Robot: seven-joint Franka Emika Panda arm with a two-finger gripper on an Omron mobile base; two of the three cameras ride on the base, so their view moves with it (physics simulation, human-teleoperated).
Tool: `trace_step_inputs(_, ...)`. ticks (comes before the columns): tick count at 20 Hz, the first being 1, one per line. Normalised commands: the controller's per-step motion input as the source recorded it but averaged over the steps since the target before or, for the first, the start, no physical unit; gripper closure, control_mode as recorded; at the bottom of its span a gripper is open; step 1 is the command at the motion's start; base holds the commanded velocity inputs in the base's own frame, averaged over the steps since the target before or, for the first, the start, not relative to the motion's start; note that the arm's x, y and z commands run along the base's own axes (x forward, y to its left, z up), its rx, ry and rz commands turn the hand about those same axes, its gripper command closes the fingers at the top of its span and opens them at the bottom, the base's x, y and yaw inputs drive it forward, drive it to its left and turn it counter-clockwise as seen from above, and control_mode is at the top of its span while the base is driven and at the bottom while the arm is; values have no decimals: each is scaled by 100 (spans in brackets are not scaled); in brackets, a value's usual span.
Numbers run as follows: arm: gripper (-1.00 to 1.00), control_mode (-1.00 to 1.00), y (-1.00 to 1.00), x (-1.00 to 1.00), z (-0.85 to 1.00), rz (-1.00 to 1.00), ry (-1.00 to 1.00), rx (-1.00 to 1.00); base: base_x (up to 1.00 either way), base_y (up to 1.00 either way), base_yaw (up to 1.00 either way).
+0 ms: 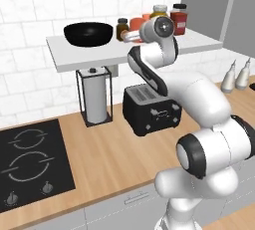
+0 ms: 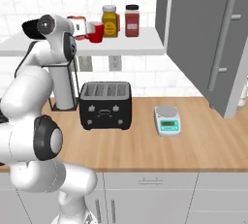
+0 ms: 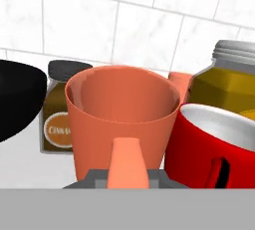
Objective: Gather all objects into one cabinet and sort the glasses and bowls to opposite sides.
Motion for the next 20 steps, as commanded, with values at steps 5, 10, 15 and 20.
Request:
trace_step_inputs(5,100,-100,0,33,-8,-3,6,0,0,0,0)
trace_step_inputs(10,100,-100,0,25,-7,-4,9,0,0,0,0)
trace_step_inputs(15,100,-100,1,6,-8,-3,5,0,0,0,0)
trace_step_inputs(20,-100,-100,19,0,-15,-5,1,0,0,0,0)
